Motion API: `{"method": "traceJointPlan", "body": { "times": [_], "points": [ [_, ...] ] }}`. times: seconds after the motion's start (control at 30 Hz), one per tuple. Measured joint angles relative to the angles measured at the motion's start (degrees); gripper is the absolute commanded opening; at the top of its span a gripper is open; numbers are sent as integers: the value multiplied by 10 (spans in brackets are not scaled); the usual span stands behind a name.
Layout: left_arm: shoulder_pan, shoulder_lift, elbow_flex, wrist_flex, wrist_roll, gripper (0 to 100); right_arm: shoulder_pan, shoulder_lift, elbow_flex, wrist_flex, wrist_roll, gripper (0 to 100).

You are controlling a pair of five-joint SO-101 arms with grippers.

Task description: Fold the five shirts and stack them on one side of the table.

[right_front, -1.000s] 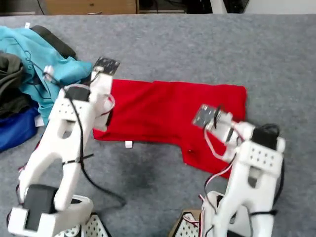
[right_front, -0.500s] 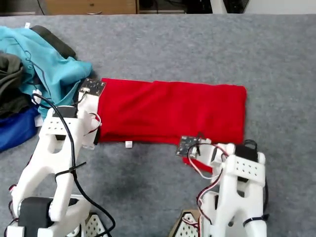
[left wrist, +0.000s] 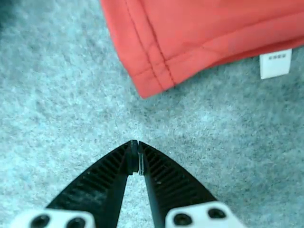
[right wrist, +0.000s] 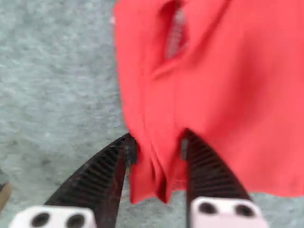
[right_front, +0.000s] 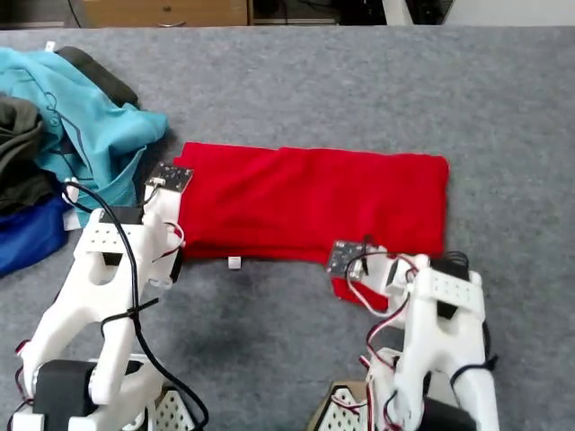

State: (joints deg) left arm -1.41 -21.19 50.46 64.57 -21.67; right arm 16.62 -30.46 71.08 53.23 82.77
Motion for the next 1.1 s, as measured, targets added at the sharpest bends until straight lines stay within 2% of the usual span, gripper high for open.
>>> {"method": "traceJointPlan", "body": {
  "times": [0.27,0.47,0.67,0.9,0.97,1.03,1.1],
  "points": [
    [0,0,0,-1,0,19,2,74,-86,15,-14,1],
    [0,0,0,-1,0,19,-4,170,-273,105,-18,1],
    [0,0,-1,-1,20,19,-45,280,-448,123,-22,2],
    [0,0,-1,-11,30,19,-83,402,-590,123,-40,8],
    [0,0,-1,-12,30,19,-88,431,-622,123,-50,60],
    [0,0,-1,-13,30,19,-91,452,-651,126,-77,166],
    [7,0,-1,-13,30,19,-91,460,-670,128,-116,205]
  ]
}}
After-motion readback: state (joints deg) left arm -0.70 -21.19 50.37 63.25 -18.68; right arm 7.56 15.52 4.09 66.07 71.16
